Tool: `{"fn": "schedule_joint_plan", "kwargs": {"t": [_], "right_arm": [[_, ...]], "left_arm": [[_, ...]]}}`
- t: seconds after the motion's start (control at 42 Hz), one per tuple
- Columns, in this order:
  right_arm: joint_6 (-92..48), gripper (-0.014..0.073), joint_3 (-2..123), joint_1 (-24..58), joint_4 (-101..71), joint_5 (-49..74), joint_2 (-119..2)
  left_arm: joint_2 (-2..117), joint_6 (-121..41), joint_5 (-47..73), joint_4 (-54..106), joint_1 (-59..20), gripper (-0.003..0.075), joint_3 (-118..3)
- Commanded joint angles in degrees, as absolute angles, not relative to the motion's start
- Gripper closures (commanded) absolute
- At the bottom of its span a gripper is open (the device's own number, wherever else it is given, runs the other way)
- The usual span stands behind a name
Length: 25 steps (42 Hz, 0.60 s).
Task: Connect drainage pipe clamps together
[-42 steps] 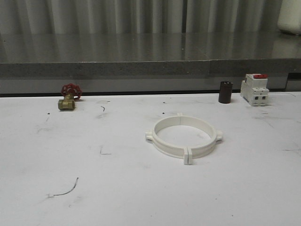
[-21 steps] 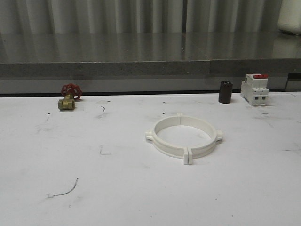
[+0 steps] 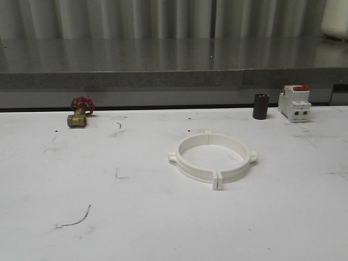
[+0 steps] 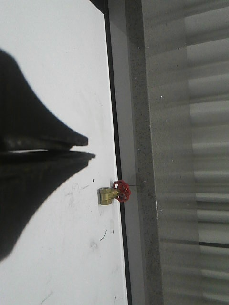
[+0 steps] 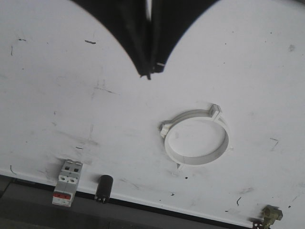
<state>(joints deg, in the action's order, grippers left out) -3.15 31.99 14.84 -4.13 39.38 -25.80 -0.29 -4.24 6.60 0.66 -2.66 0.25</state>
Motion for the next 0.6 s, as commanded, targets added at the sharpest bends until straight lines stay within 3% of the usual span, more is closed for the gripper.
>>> {"fn": "schedule_joint_plan", "kwargs": {"t": [0.0, 0.571], "right_arm": [[-3.6, 0.0713, 33.4, 14.6, -3.8, 35.7, -25.9], [-3.6, 0.0713, 33.0, 14.6, -3.8, 35.5, -25.1]], "left_arm": [[-0.9, -4.2, 1.5, 1.2, -2.5, 0.0741, 1.6], [-0.9, -4.2, 1.5, 1.2, -2.5, 0.0741, 1.6]]}}
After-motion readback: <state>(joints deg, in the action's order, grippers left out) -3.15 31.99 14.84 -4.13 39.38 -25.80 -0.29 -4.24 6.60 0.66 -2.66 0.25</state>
